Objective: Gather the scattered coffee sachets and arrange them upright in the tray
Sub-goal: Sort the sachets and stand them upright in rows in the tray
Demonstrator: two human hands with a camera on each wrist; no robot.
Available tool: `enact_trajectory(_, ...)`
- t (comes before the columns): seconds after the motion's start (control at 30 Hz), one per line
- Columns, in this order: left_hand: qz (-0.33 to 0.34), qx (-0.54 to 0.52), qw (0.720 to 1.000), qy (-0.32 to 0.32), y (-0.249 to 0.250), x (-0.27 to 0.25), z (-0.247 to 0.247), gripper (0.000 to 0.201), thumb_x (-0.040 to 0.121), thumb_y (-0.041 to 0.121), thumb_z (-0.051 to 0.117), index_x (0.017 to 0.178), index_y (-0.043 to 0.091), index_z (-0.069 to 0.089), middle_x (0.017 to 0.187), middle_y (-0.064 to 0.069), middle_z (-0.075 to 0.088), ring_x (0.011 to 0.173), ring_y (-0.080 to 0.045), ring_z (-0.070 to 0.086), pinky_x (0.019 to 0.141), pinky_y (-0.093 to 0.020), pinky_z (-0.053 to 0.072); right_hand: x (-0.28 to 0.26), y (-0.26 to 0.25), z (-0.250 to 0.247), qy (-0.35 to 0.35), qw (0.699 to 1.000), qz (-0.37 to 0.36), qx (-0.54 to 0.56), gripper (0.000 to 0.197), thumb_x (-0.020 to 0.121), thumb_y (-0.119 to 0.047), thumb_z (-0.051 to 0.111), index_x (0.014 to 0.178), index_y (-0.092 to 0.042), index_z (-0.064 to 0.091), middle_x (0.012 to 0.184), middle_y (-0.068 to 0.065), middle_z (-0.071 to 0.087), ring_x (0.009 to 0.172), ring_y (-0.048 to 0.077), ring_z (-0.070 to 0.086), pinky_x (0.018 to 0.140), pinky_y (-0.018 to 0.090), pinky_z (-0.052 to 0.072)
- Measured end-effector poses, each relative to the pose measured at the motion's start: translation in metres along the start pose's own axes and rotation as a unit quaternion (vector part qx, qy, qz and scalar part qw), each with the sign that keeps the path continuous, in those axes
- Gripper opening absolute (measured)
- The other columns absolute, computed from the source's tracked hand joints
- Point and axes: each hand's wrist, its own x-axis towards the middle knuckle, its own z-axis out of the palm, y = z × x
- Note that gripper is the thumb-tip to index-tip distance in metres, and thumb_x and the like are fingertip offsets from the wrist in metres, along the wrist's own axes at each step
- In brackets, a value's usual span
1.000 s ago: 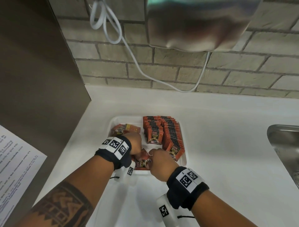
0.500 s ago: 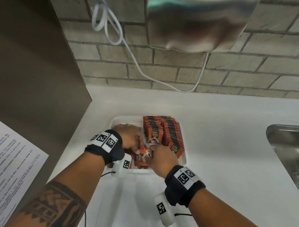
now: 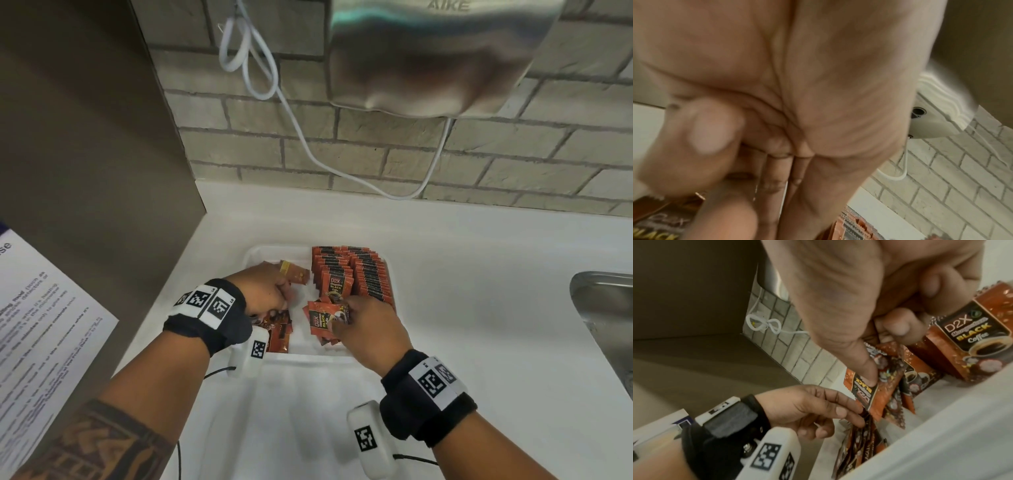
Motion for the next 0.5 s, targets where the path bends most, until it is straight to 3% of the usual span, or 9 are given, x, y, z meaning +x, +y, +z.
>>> enact_trajectory(0.07,0.002,-0.006,1.0,0.02,0.0,-0.001,0.002,0.016,0.093,0.012,0.064,0.104,0.017,0.073,0.093,-0.005,0.075,0.065,-0.015,0.062,0.061,-0.026,0.051,-0.003,0.003,-0.005,0.002,1.0,0.0,0.025,0.012,0.088,-0.026,0.064,0.097,-0.034,0.067,0.09,-0.017,0.069,0.083,0.004,0.064,0.073,0.022,0.053)
enact_trajectory(0.13,0.015,0.001,0.996,0.082,0.0,0.001,0.001,0.016,0.091,0.01,0.064,0.1,0.019,0.075,0.091,0.008,0.068,0.081,-0.012,0.063,0.07,-0.023,0.047,-0.007,0.005,-0.012,0.012,0.999,-0.013,0.04,0.013,0.09,-0.025,0.066,0.088,-0.037,0.062,0.079,-0.023,0.062,0.073,-0.006,0.059,0.061,0.008,0.042)
enact_trajectory(0.2,0.031,0.051,0.991,0.116,0.004,0.006,-0.001,0.018,0.09,0.013,0.063,0.096,0.023,0.076,0.102,0.01,0.064,0.096,-0.013,0.06,0.081,-0.024,0.048,-0.012,0.007,-0.017,0.011,0.998,-0.023,0.057,0.016,0.091,-0.023,0.068,0.086,-0.036,0.06,0.074,-0.026,0.058,0.066,-0.014,0.055,0.055,0.004,0.038)
enact_trajectory(0.27,0.024,0.178,0.981,0.077,0.013,0.013,0.002,0.024,0.092,0.024,0.062,0.112,0.029,0.073,0.135,0.002,0.048,0.12,-0.022,0.049,0.098,-0.034,0.047,-0.015,0.01,-0.019,0.005,0.998,-0.022,0.062,0.007,0.091,-0.025,0.068,0.091,-0.031,0.065,0.08,-0.023,0.063,0.069,-0.012,0.056,0.056,0.003,0.038)
enact_trajectory(0.33,-0.011,0.278,0.96,0.019,0.015,0.025,0.012,0.045,0.091,0.037,0.057,0.136,0.031,0.057,0.154,0.002,0.024,0.135,-0.032,0.03,0.106,-0.044,0.039,-0.017,0.014,-0.02,0.006,0.998,-0.021,0.057,0.008,0.09,-0.028,0.068,0.098,-0.026,0.07,0.092,-0.017,0.07,0.078,-0.005,0.061,0.059,0.004,0.039)
enact_trajectory(0.43,-0.066,0.303,0.951,-0.02,0.008,0.044,0.023,0.071,0.076,0.054,0.051,0.143,0.034,0.045,0.159,0.004,0.025,0.14,-0.034,0.026,0.11,-0.051,0.035,-0.018,0.018,-0.024,0.016,0.998,-0.019,0.061,0.015,0.09,-0.032,0.068,0.103,-0.025,0.072,0.099,-0.013,0.073,0.085,0.002,0.065,0.065,0.009,0.043)
enact_trajectory(0.5,-0.09,0.306,0.948,-0.016,0.007,0.05,0.025,0.078,0.071,0.057,0.052,0.145,0.035,0.042,0.158,0.001,0.028,0.14,-0.035,0.028,0.11,-0.051,0.035,-0.018,0.021,-0.027,0.019,0.997,-0.013,0.068,0.016,0.09,-0.033,0.069,0.104,-0.025,0.072,0.099,-0.013,0.072,0.084,0.003,0.065,0.065,0.01,0.043)
